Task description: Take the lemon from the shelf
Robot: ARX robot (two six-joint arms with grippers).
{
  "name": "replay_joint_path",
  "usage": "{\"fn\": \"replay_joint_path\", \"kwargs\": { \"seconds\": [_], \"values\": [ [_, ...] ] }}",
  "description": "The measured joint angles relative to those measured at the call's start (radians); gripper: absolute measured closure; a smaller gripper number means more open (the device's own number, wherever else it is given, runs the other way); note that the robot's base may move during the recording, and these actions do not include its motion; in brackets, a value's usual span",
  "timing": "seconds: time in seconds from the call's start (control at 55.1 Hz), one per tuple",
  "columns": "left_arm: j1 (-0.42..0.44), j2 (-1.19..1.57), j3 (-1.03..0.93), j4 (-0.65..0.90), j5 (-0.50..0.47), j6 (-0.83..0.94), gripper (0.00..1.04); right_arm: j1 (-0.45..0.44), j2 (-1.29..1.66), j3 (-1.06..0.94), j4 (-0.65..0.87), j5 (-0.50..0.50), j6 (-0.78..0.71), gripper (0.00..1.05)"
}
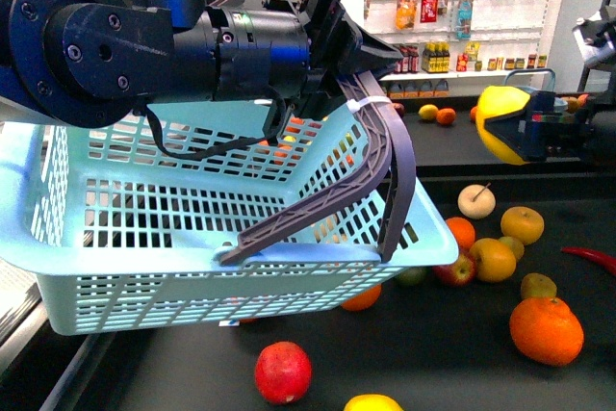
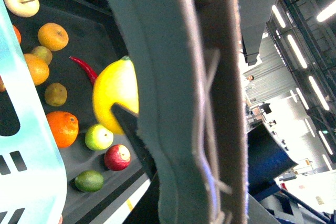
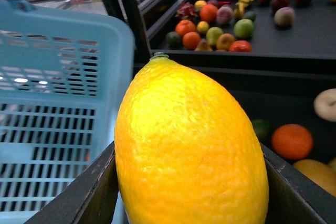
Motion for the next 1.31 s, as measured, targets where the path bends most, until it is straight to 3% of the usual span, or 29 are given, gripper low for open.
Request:
{"fn": "replay_joint_path", "kwargs": {
  "seconds": [0.218, 0.526, 0.689, 0.744, 0.816, 0.998, 1.306],
  "values": [
    [0.0, 0.0, 0.0, 0.0, 0.001, 0.0, 0.98, 0.095, 0.011, -0.023, -0.011, 0.025, 0.032, 0.4],
    [0.0, 0.0, 0.0, 0.0, 0.0, 0.0, 0.98, 0.154, 0.046, -0.023, -0.042, 0.056, 0.024, 0.4],
    [0.0, 0.0, 0.0, 0.0, 0.006, -0.002, 0.98, 0.172, 0.048, -0.026, -0.031, 0.053, 0.018, 0.1],
    [0.0, 0.0, 0.0, 0.0, 0.006, -0.001, 0.98, 0.172, 0.048, -0.026, -0.027, 0.056, 0.021, 0.06],
    [0.0, 0.0, 0.0, 0.0, 0.006, -0.005, 0.98, 0.168, 0.048, -0.026, -0.019, 0.057, 0.024, 0.08],
    [0.0, 0.003, 0.002, -0.002, -0.004, 0.002, 0.98, 0.113, 0.049, 0.009, 0.004, 0.072, 0.06, 0.07],
    [0.0, 0.003, 0.002, -0.002, 0.003, -0.002, 0.98, -0.131, 0.172, 0.124, -0.018, 0.092, 0.002, 0.07]
  ]
}}
